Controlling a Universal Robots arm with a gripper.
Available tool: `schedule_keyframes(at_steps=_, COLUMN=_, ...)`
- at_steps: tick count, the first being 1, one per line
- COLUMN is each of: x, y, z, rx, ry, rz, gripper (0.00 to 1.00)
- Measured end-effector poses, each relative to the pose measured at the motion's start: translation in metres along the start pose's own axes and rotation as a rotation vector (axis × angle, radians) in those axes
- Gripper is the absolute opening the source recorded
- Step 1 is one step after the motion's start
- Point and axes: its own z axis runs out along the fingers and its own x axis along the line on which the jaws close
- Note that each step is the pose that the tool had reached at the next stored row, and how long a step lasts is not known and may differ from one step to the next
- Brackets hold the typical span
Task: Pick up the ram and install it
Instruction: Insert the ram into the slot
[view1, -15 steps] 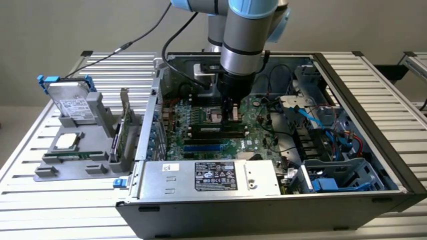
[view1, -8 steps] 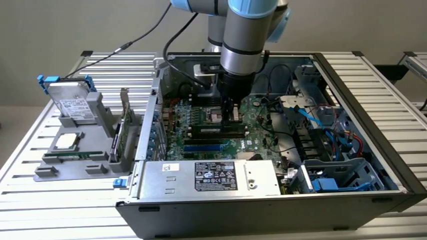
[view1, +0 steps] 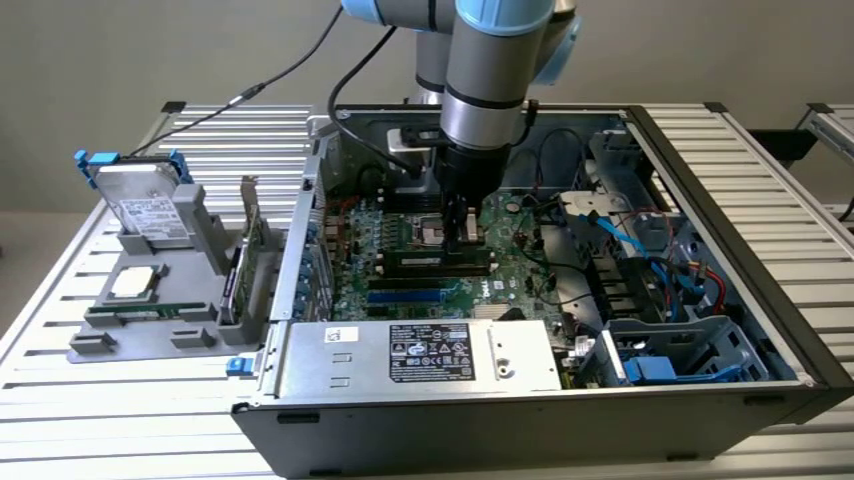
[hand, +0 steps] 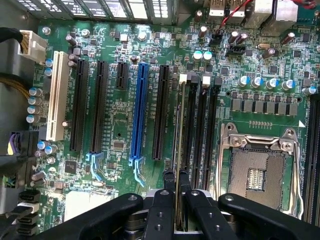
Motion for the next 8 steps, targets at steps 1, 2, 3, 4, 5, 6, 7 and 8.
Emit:
schedule_keyframes(at_steps=1, x=-0.0004, y=0.0000, z=0.0001, rx=-0.0001, ry=0.0001, rz=0.000, gripper=0.14)
schedule_keyframes(at_steps=2, x=-0.0007, y=-0.0001, z=0.0002, rx=0.0000, ry=0.0001, rz=0.000, gripper=0.14)
schedule_keyframes(at_steps=3, x=-0.0010, y=-0.0001, z=0.0004, rx=0.0000, ry=0.0000, rz=0.000, gripper=0.14)
schedule_keyframes(at_steps=4, x=-0.0011, y=-0.0001, z=0.0005, rx=0.0000, ry=0.0000, rz=0.000, gripper=0.14)
schedule_keyframes(at_steps=5, x=-0.0011, y=-0.0001, z=0.0005, rx=-0.0001, ry=0.0003, rz=0.000, gripper=0.14)
schedule_keyframes(at_steps=6, x=-0.0011, y=-0.0001, z=0.0006, rx=-0.0001, ry=0.0004, rz=0.000, gripper=0.14)
schedule_keyframes(at_steps=7, x=-0.0012, y=-0.0002, z=0.0009, rx=0.0000, ry=0.0001, rz=0.000, gripper=0.14)
schedule_keyframes(at_steps=8, x=-0.0013, y=-0.0002, z=0.0012, rx=0.0000, ry=0.0001, rz=0.000, gripper=0.14)
